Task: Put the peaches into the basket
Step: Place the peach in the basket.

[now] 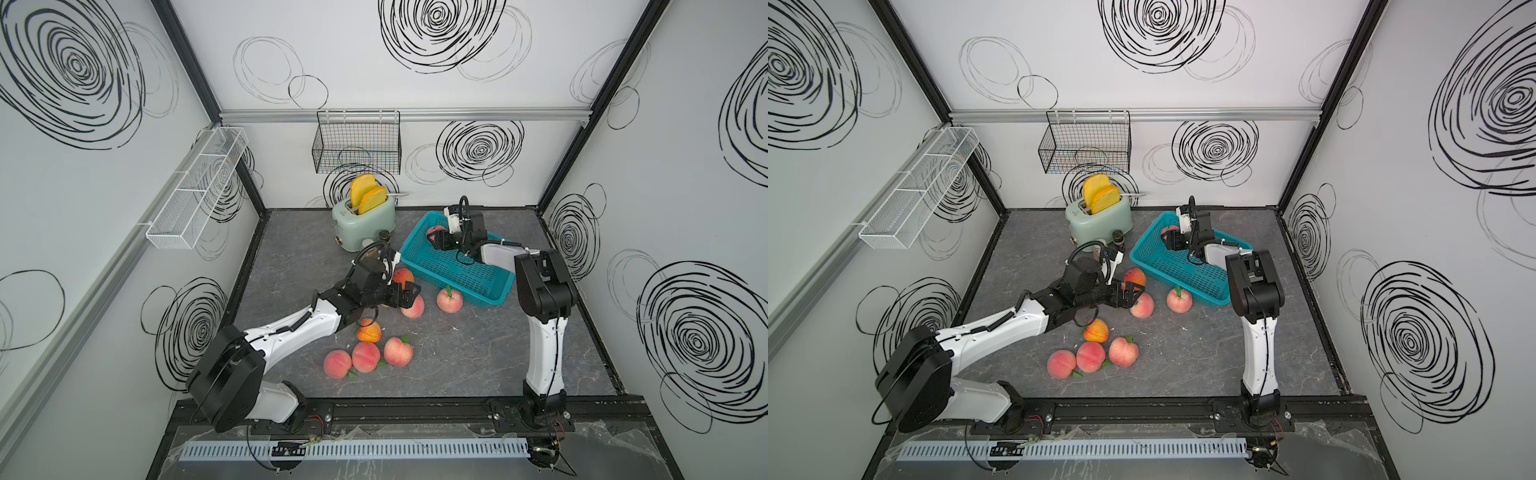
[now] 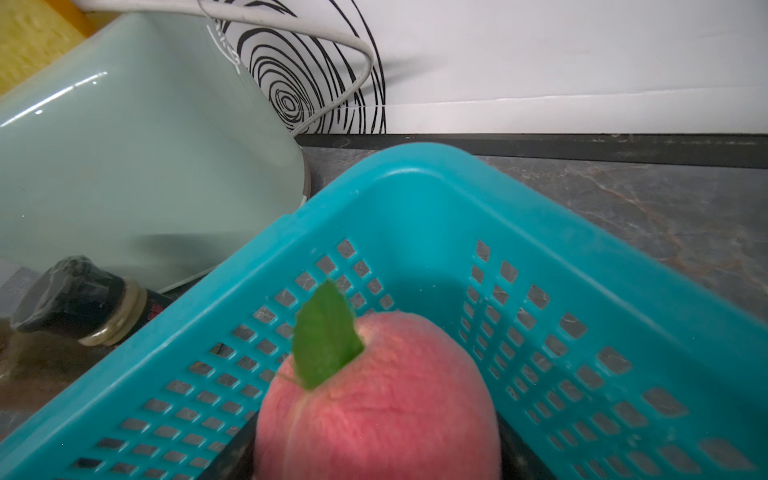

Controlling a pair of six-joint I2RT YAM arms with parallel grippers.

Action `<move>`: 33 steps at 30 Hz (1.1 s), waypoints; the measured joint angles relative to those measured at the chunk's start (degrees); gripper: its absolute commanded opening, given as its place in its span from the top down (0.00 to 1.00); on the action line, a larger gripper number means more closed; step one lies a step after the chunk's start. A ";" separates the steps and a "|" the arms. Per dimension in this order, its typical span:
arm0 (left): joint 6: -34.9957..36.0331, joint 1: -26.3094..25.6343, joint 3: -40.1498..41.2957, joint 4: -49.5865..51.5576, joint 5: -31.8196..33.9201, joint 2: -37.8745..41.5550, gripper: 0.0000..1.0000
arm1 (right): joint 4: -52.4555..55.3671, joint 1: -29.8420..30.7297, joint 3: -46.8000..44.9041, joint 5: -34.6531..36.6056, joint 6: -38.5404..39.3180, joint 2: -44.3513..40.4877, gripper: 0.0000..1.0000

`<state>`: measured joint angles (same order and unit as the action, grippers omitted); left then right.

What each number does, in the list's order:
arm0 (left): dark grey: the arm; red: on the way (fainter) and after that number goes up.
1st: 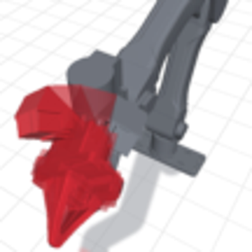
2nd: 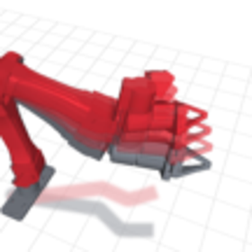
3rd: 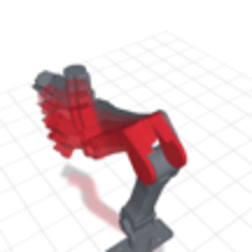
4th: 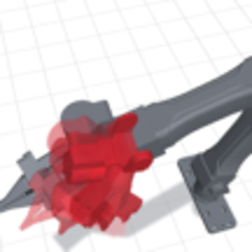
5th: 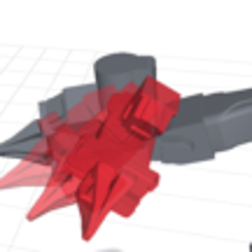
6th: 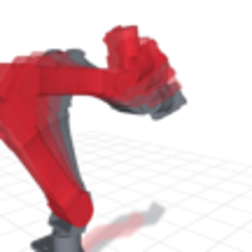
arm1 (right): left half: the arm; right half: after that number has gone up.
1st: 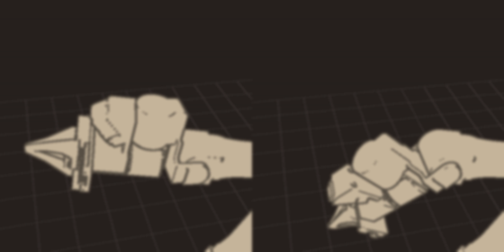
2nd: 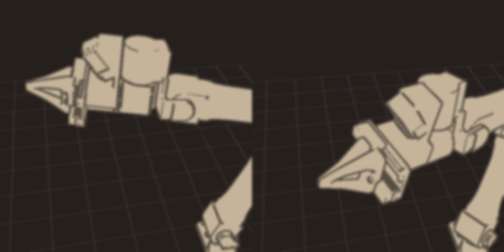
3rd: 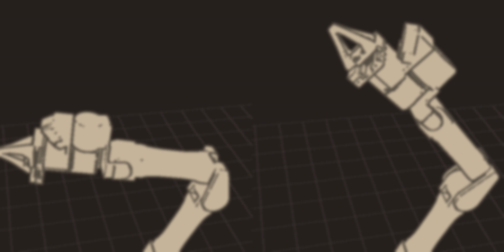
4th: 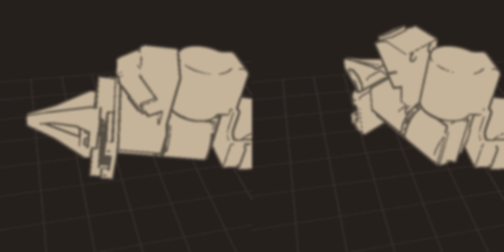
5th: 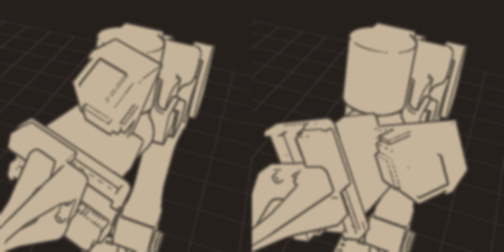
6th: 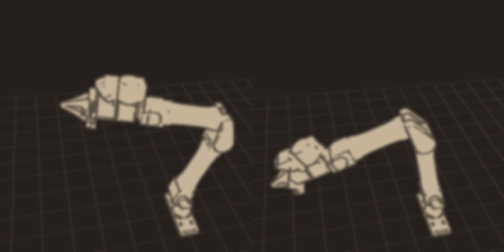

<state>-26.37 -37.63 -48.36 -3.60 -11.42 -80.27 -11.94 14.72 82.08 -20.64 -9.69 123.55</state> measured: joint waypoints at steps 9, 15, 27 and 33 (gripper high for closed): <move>0.00 0.26 0.13 -0.02 0.20 0.02 0.02 | 0.37 -0.09 0.76 -0.07 0.00 1.79 0.45; 0.00 0.31 0.24 0.00 0.17 0.02 0.02 | 0.59 -0.17 0.79 -0.17 0.00 2.10 0.43; 0.02 0.94 0.26 0.24 0.15 1.86 0.02 | 0.85 -0.22 1.05 -0.20 0.07 2.08 0.20; 0.26 1.05 0.26 0.98 0.20 3.28 0.02 | 1.01 -0.09 -0.07 -0.39 0.07 -0.33 0.09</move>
<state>-26.11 -36.58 -48.10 -2.61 -11.22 -76.99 -10.94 14.63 82.02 -21.04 -9.63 123.22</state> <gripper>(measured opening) 0.983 0.882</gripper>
